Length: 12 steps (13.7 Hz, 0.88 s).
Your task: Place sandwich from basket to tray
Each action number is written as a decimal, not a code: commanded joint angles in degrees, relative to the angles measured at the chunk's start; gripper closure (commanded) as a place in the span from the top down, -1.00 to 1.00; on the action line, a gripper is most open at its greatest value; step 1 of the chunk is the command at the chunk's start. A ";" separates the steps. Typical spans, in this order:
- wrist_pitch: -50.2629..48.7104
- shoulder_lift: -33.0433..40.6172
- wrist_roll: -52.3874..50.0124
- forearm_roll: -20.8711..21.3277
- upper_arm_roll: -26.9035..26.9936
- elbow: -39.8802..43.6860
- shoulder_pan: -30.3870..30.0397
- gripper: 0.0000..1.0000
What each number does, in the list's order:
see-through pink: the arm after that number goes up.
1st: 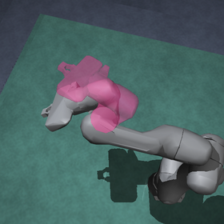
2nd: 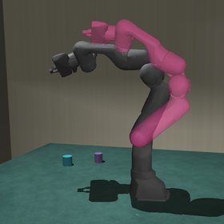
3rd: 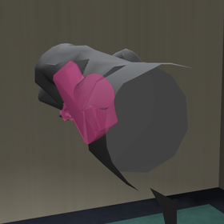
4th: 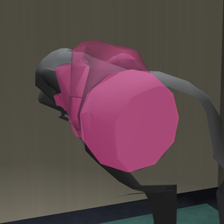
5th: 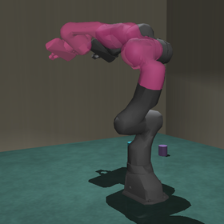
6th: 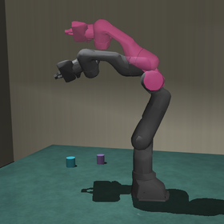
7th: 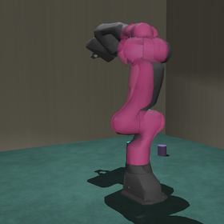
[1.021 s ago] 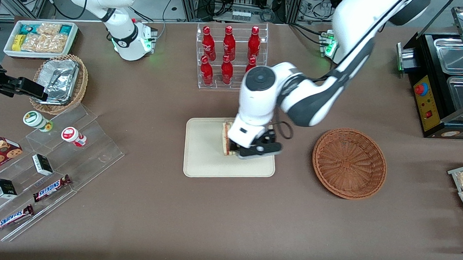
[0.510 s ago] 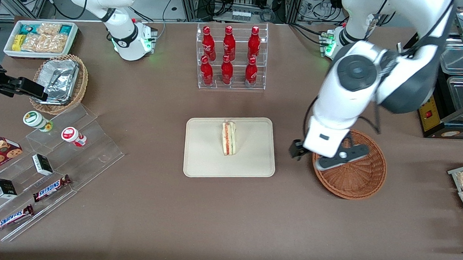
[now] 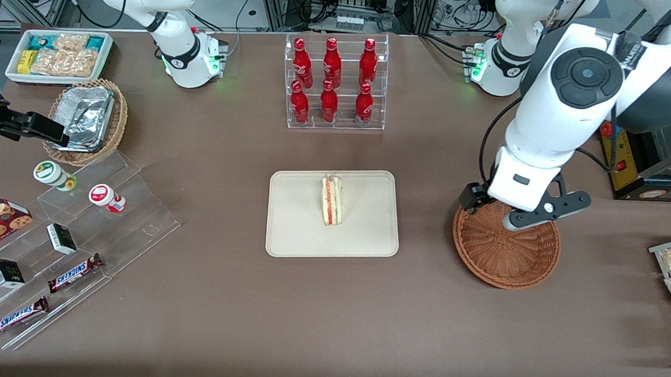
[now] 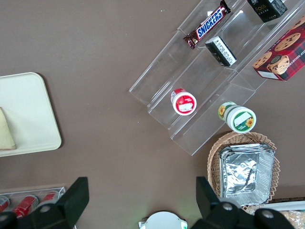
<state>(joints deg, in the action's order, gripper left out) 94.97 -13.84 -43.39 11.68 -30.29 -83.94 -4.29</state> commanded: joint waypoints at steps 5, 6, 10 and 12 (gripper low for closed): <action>-11.54 10.66 21.28 -9.30 15.06 -2.63 2.80 0.98; -13.21 12.15 26.03 -10.09 16.39 -3.32 2.45 0.98; -13.49 19.45 36.41 -12.56 23.33 -10.08 2.36 0.98; -12.88 20.25 39.60 -12.56 25.97 -11.07 2.89 0.98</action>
<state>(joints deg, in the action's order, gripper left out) 81.05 3.43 -6.96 0.19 -6.98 -91.50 -2.53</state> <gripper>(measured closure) 0.004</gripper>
